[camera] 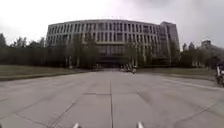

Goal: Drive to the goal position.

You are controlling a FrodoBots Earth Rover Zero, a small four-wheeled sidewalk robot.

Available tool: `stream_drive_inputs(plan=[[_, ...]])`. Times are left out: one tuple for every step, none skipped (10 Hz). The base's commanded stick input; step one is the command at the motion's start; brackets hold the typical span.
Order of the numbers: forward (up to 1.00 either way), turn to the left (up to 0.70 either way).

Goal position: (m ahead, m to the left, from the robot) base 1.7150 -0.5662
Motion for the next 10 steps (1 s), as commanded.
stream_drive_inputs(plan=[[0.50,0.00],[0.11,0.00],[0.00,0.00],[0.00,0.00],[0.00,0.00],[0.00,0.00],[0.00,0.00],[0.00,0.00],[0.00,0.00],[0.00,0.00]])
